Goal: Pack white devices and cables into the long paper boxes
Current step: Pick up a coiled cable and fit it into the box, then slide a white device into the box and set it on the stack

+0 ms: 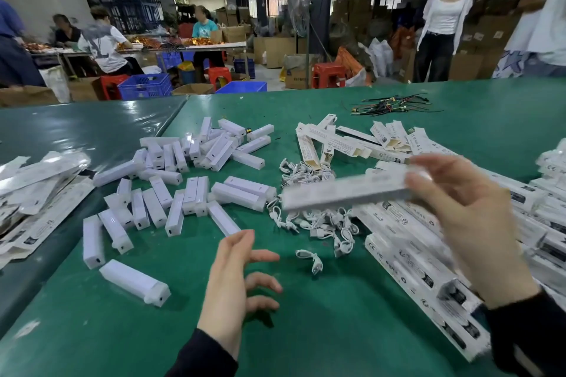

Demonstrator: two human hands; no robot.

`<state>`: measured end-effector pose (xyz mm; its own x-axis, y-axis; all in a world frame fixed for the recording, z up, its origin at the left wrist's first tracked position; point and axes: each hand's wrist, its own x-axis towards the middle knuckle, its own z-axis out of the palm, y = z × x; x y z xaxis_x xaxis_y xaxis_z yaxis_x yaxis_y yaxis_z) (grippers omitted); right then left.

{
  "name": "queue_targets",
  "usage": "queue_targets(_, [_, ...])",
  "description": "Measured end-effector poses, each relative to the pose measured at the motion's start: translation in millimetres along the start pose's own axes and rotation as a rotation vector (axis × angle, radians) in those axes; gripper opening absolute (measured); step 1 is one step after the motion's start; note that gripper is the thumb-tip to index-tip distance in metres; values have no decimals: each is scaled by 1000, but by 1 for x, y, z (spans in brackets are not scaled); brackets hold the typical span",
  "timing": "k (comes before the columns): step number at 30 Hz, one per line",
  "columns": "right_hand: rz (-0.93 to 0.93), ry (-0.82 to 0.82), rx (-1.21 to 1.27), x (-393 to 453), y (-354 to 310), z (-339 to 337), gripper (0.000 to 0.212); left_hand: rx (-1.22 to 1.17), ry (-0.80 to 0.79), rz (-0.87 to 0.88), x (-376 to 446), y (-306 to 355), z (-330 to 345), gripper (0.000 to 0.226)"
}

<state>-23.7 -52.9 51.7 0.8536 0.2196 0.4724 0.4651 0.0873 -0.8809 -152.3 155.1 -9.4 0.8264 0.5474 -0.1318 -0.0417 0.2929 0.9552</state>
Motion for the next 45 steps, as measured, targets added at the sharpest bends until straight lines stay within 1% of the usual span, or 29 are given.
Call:
queue_targets(2, [-155, 189, -140, 6, 4, -22, 26, -47, 64, 38, -4, 1, -5, 26])
queue_targets(4, [-194, 315, -356, 9, 14, -42, 36, -63, 83, 52, -4, 2, -6, 24])
queue_targets(5, [-175, 329, -495, 11, 19, -49, 37, -65, 88, 57, -3, 2, -6, 22])
queue_targets(7, [-78, 263, -751, 12, 30, -56, 34, -70, 94, 62, -2, 1, -5, 19])
queue_targets(9, [-28, 195, -907, 11, 33, -55, 30, -66, 102, 64, -1, 0, -6, 17])
queue_targets(13, [-27, 164, -986, 9, 23, -49, 20, -77, 136, 80, 1, 2, -6, 15])
queue_targets(16, [-106, 194, -1113, 9, 12, -41, 11, -81, 165, 101, 1, 3, -7, 13])
queue_targets(18, [-217, 191, -1093, 10, 2, -30, 13, -79, 186, 119, 2, 2, -8, 11])
queue_targets(20, [-269, 92, -961, 16, -9, -12, 17, -72, 205, 148, 2, 2, -8, 10])
queue_targets(22, [-200, -106, -834, 25, -14, 11, 24, -64, 223, 185, 2, 1, -7, 10])
queue_targets(23, [-148, -225, -814, 31, -13, 25, 30, -61, 231, 205, 2, 1, -7, 10])
queue_targets(25, [-50, -464, -864, 47, -5, 54, 44, -54, 248, 247, 1, 2, -6, 10])
queue_targets(27, [49, -664, -924, 62, 11, 83, 55, -41, 264, 293, -1, 2, -5, 12])
queue_targets(29, [116, -813, -949, 74, 28, 112, 57, -30, 273, 330, -3, 3, -4, 14])
queue_targets(30, [115, -861, -954, 79, 37, 126, 56, -32, 277, 341, -4, 3, -5, 15])
queue_targets(31, [98, -870, -958, 85, 45, 135, 56, -36, 276, 343, -5, 4, -3, 15])
queue_targets(33, [76, -778, -947, 100, 60, 148, 56, -45, 276, 345, -5, 5, -4, 15])
queue_targets(34, [95, -704, -952, 110, 69, 150, 55, -53, 277, 345, -6, 5, -4, 15])
queue_targets(36, [193, -584, -1065, 132, 88, 149, 52, -72, 273, 338, -6, 6, -4, 14])
queue_targets(38, [316, -550, -1217, 150, 106, 142, 46, -90, 255, 324, -6, 6, -4, 15])
queue_targets(39, [347, -544, -1275, 157, 114, 138, 44, -94, 243, 317, -6, 7, -4, 15])
queue_targets(41, [334, -474, -1344, 170, 127, 132, 45, -100, 224, 306, -7, 6, -4, 16])
queue_targets(43, [277, -337, -1351, 182, 133, 126, 56, -105, 208, 297, -7, 6, -4, 16])
queue_targets(45, [314, -229, -1299, 195, 134, 121, 77, -109, 192, 286, -7, 7, -6, 17])
